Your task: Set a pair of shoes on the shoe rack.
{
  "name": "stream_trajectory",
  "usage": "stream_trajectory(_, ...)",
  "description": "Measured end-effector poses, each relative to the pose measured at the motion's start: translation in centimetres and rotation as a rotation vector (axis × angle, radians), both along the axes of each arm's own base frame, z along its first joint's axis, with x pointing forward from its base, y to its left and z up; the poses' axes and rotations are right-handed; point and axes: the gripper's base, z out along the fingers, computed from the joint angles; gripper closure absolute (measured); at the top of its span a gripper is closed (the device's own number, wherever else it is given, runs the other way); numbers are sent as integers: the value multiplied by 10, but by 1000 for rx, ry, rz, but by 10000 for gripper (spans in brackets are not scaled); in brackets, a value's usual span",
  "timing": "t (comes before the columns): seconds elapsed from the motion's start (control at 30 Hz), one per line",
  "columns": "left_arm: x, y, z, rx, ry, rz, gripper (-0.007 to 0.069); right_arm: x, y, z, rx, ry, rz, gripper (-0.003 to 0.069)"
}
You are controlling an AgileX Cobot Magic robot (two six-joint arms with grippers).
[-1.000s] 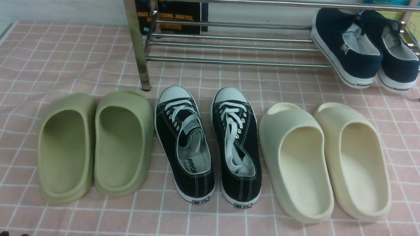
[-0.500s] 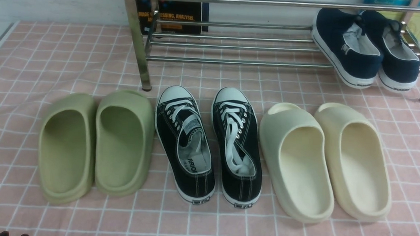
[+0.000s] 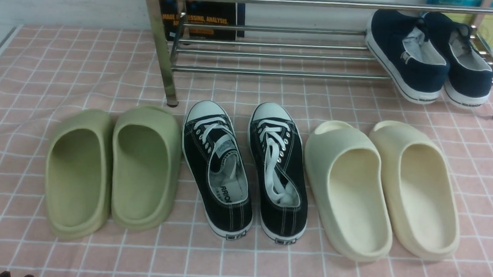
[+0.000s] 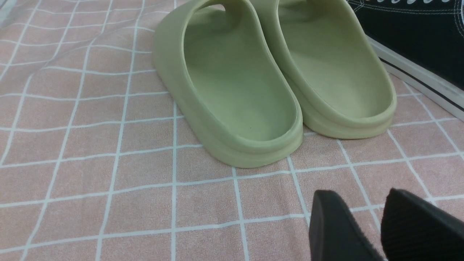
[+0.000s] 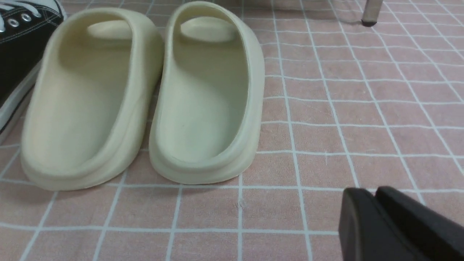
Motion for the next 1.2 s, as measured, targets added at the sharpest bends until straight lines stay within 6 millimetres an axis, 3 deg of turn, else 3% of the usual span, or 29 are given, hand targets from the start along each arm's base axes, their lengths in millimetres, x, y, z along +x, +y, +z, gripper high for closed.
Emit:
stream_trajectory(0.3,0,0,0,0,0,0,387,0,3,0,19,1,43,676)
stream_trajectory(1.2,0,0,0,0,0,0,386,0,4,0,20,1,71,668)
